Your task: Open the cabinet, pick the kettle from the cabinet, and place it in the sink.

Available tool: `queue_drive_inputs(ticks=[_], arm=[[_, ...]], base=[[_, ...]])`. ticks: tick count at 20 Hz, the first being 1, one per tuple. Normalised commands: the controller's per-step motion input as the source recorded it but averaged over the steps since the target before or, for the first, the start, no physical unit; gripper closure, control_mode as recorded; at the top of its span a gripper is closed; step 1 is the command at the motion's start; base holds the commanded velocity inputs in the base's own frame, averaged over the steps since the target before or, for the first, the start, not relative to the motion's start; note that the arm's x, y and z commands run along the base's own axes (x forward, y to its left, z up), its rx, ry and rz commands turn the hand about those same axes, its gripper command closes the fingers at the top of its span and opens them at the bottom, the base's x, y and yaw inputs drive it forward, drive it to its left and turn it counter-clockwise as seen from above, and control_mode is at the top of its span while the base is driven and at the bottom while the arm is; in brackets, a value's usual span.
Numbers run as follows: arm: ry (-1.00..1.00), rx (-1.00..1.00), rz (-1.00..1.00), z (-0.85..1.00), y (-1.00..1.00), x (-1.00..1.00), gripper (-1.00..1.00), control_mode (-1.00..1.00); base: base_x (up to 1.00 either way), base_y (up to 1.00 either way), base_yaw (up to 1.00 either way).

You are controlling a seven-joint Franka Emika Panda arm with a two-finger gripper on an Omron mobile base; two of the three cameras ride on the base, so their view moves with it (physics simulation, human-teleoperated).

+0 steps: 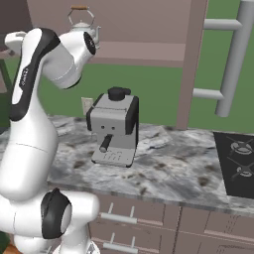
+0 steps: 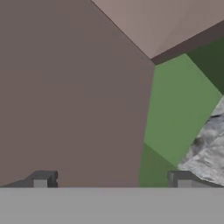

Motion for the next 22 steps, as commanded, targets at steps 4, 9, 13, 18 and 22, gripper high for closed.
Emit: queue_drive_inputs(ticks=[4, 9, 13, 18, 22], arm=[[0.0, 0.0, 0.0, 0.0, 0.44, 0.4, -1.0, -1.0], [0.0, 0.0, 0.03, 0.01, 0.52, 0.27, -1.0, -1.0], [0.0, 0.0, 0.07, 0.02, 0.6, 0.08, -1.0, -1.0], [0.0, 0.0, 0.09, 0.02, 0.63, 0.0, -1.0, -1.0], [0.0, 0.0, 0.11, 0.01, 0.66, 0.0, -1.0, -1.0]], base=[[0.0, 0.0, 0.0], [0.0, 0.0, 0.0], [0.0, 0.0, 0.0], [0.0, 0.0, 0.0], [0.0, 0.0, 0.0]])
